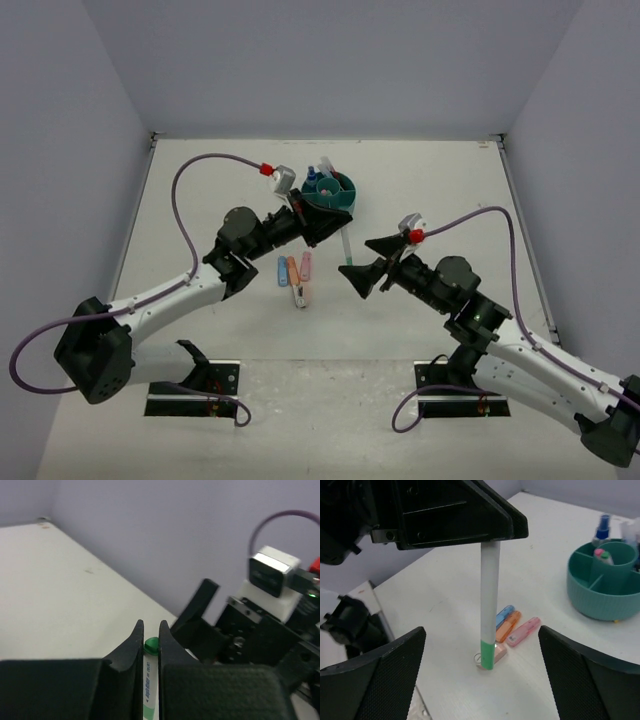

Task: Sort the stationery into containers
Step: Place the pen in the storage box.

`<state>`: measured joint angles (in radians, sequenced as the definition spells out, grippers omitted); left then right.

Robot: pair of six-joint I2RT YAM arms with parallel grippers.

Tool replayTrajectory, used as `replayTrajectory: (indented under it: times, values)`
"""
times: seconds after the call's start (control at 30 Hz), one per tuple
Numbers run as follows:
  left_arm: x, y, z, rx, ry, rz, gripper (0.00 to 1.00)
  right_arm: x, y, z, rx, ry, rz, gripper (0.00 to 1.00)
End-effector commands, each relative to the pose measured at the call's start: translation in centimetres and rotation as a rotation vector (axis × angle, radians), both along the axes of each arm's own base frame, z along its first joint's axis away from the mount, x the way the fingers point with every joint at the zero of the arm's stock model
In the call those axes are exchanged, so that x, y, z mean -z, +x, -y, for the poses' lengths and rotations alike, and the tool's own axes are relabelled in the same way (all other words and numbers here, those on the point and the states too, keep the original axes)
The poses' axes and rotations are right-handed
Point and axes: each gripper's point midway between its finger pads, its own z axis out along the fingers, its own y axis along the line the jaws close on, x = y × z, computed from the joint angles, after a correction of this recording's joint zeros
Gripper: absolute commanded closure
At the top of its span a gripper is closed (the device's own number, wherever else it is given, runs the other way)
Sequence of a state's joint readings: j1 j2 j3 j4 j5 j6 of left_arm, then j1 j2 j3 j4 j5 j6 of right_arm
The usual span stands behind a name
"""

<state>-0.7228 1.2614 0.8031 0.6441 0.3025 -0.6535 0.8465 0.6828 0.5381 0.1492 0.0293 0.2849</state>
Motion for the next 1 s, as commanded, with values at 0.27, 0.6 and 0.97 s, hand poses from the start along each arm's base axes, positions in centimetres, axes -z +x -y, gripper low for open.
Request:
replayTrajectory:
  times: [0.27,0.6,0.97]
  values:
    - [-2.2,20.2,-3.0,-0.725,0.217,0.255,1.00,2.5,4.7,8.2,0.568,0.052,-0.129,0.01]
    - [3.3,22.9,-3.4,-0.720,0.239,0.260,1.00,1.8,4.1,8.7,0.545,0.077,-0.109,0.01]
    - [8.9,22.6,-4.0,-0.695,0.292,0.165,0.83,2.3,3.8,8.1,0.512,0.068,-0.117,0.01]
